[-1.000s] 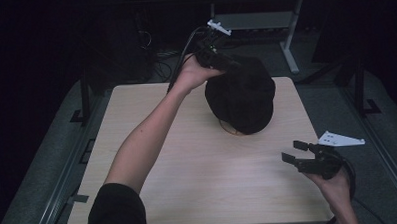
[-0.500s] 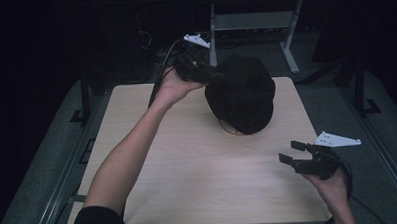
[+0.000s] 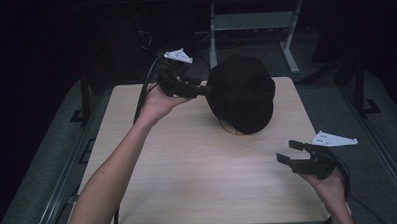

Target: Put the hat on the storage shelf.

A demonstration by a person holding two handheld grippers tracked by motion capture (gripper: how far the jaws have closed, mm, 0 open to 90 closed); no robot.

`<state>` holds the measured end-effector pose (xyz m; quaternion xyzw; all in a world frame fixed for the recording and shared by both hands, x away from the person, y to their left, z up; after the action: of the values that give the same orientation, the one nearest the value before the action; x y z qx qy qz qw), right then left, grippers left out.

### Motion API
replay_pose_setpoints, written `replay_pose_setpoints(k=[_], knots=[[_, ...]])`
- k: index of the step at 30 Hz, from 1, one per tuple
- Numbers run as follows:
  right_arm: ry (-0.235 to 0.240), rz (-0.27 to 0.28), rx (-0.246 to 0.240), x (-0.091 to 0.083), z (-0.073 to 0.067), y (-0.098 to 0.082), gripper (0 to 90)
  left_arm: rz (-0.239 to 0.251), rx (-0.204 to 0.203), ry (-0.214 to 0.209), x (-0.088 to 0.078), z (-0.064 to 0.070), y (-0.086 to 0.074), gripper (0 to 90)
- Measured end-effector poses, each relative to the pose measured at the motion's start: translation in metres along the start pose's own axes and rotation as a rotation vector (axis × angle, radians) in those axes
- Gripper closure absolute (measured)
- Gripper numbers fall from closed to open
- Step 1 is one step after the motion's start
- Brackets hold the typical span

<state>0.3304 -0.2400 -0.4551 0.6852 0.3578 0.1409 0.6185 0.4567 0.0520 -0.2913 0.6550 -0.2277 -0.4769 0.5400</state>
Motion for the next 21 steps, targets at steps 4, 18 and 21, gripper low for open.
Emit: replay_pose_setpoints(k=[4,18,21], knots=[[-0.005,0.000,0.001,-0.001,0.000,0.000,22.1,0.000,-0.002,0.001,-0.008,0.003,-0.009,47.9],[-0.007,-0.013,-0.007,0.003,-0.003,-0.001,21.7,0.008,-0.025,0.017,-0.036,0.009,-0.044,46.5],[-0.006,-0.019,-0.009,0.004,-0.004,-0.002,21.6,0.008,-0.026,0.024,-0.042,0.009,-0.051,46.3]])
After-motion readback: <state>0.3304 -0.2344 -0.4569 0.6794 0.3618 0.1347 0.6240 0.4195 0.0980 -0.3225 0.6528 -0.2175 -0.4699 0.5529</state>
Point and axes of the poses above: each handheld gripper's, and its own axes: x roughly forward along the jaws, y roughly out of its top, z roughly to its right, the point moved 8 cm from there along x, roughly forward along the jaws, and after that the axes turned 13 degrees about z, right-handed, at the moved point
